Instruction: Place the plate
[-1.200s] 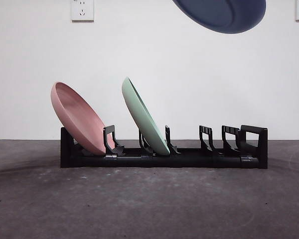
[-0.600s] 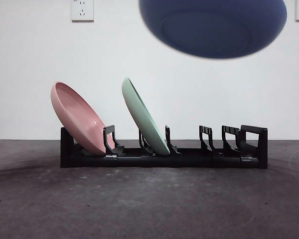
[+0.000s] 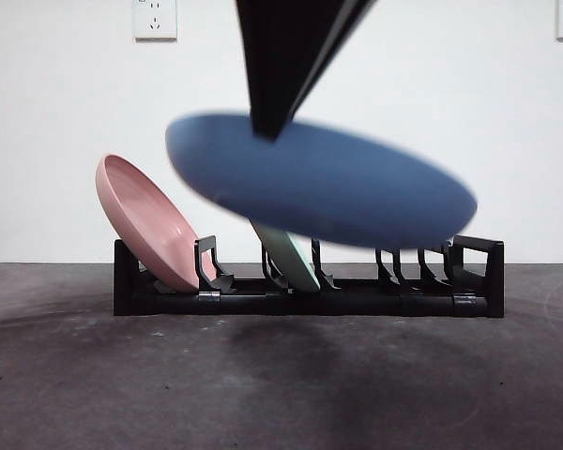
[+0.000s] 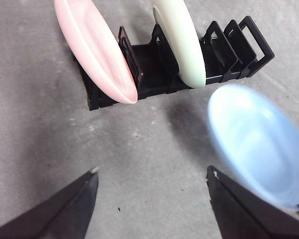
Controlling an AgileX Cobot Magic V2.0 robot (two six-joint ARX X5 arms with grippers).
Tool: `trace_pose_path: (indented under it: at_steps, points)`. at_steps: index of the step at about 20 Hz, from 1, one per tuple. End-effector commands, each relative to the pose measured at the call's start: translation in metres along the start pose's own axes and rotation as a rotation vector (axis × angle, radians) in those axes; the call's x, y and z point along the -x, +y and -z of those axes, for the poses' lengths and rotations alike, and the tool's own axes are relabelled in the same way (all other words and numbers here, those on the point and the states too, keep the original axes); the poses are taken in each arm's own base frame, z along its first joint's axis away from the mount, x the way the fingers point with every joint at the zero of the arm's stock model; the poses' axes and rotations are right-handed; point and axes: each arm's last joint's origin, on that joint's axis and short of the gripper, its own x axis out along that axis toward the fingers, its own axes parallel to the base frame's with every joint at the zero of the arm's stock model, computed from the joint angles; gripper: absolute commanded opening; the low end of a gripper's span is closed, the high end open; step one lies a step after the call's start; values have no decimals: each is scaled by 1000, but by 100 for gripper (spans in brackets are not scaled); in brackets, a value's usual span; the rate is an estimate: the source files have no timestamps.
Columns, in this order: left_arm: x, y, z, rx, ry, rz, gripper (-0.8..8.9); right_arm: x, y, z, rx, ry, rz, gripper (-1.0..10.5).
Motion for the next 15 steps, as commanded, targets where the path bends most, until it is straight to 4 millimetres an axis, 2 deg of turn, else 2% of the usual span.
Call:
trace_pose_path:
  at_steps: [1, 6, 15]
  points:
    - [2, -2, -5, -22, -22, 4, 344, -13, 10, 1, -10, -28, -16, 12]
    - [2, -2, -7, -27, -35, 4, 344, -45, 24, 5, 19, -36, -16, 12]
    - [2, -2, -7, -27, -35, 4, 344, -93, 42, 5, 88, 70, 1, 13]
